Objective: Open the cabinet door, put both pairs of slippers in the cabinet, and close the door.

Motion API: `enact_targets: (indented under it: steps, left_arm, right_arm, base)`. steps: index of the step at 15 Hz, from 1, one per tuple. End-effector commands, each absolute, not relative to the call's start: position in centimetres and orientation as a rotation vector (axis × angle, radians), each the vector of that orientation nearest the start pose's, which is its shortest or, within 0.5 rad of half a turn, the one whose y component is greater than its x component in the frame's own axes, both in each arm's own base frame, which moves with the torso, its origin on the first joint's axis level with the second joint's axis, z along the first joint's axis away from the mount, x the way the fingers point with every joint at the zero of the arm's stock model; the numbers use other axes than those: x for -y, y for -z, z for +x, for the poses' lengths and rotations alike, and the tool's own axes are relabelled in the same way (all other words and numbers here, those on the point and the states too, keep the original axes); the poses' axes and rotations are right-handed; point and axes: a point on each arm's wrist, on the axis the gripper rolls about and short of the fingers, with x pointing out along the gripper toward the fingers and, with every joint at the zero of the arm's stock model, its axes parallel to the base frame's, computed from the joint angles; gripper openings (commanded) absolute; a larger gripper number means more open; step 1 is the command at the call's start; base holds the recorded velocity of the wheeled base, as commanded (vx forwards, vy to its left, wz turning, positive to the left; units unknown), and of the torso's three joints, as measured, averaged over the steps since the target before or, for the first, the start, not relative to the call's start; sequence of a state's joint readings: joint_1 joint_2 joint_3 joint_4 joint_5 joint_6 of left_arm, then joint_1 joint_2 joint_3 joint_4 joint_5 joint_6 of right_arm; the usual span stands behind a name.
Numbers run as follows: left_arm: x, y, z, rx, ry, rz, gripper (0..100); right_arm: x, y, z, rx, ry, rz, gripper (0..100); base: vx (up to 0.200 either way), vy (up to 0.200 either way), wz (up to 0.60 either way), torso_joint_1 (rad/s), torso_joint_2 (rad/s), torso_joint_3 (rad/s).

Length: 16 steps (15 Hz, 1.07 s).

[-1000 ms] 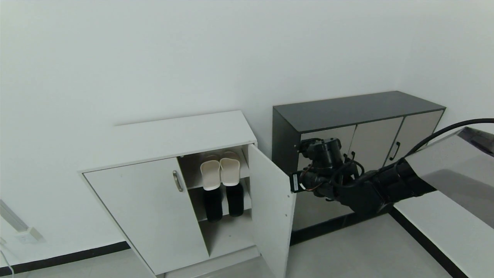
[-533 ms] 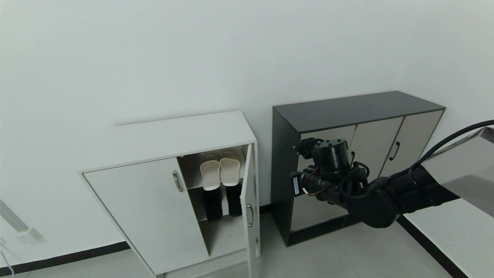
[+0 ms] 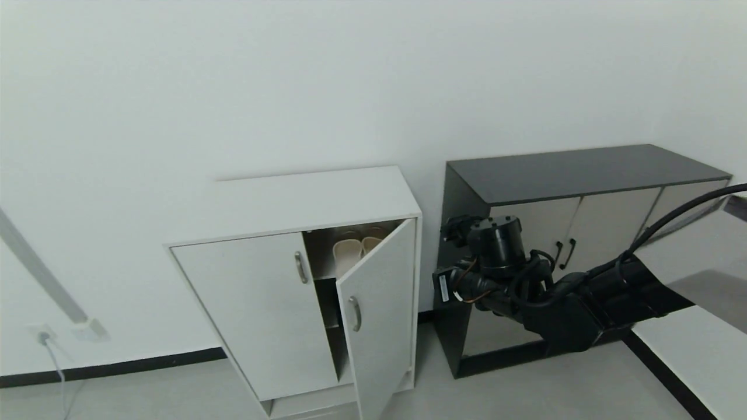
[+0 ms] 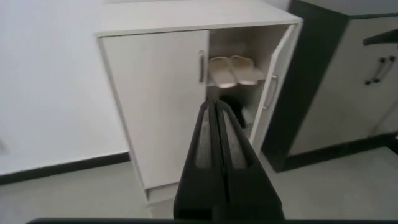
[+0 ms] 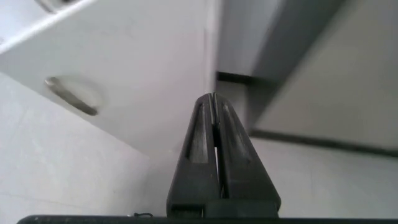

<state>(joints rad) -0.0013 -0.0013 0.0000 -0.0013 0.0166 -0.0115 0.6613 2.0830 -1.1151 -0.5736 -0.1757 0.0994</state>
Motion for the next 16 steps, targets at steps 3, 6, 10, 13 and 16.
enact_targets:
  steps: [3, 6, 10, 13, 16]
  left_arm:
    - [0.0, -7.6, -2.3, 0.002, -0.015, -0.012, 0]
    - [0.0, -7.6, -2.3, 0.002, -0.015, -0.014, 0]
    - [0.0, -7.6, -2.3, 0.002, -0.015, -0.014, 0]
    - [0.0, -7.6, -2.3, 0.002, -0.017, -0.012, 0]
    - [0.0, -7.6, -2.3, 0.002, -0.017, -0.012, 0]
  right_arm:
    - [-24.4, -12.0, 31.9, -0.391, -0.466, -0.064, 0]
    - [-24.2, -11.6, 31.5, -0.375, -0.494, -0.055, 0]
    - [-23.3, -10.1, 30.1, -0.359, -0.602, -0.046, 0]
    - [-22.1, -8.7, 28.6, -0.352, -0.689, -0.040, 0]
    - [-21.4, -7.6, 27.6, -0.366, -0.692, -0.043, 0]
  base:
    - [0.000, 0.000, 0.60, -0.001, 0.00, 0.001]
    - [0.000, 0.000, 0.20, 0.001, 0.00, -0.001]
    - [0.000, 0.000, 0.00, 0.000, 0.00, 0.000]
    - [0.000, 0.000, 0.00, 0.000, 0.00, 0.000]
    - [0.000, 0.000, 0.00, 0.000, 0.00, 0.000]
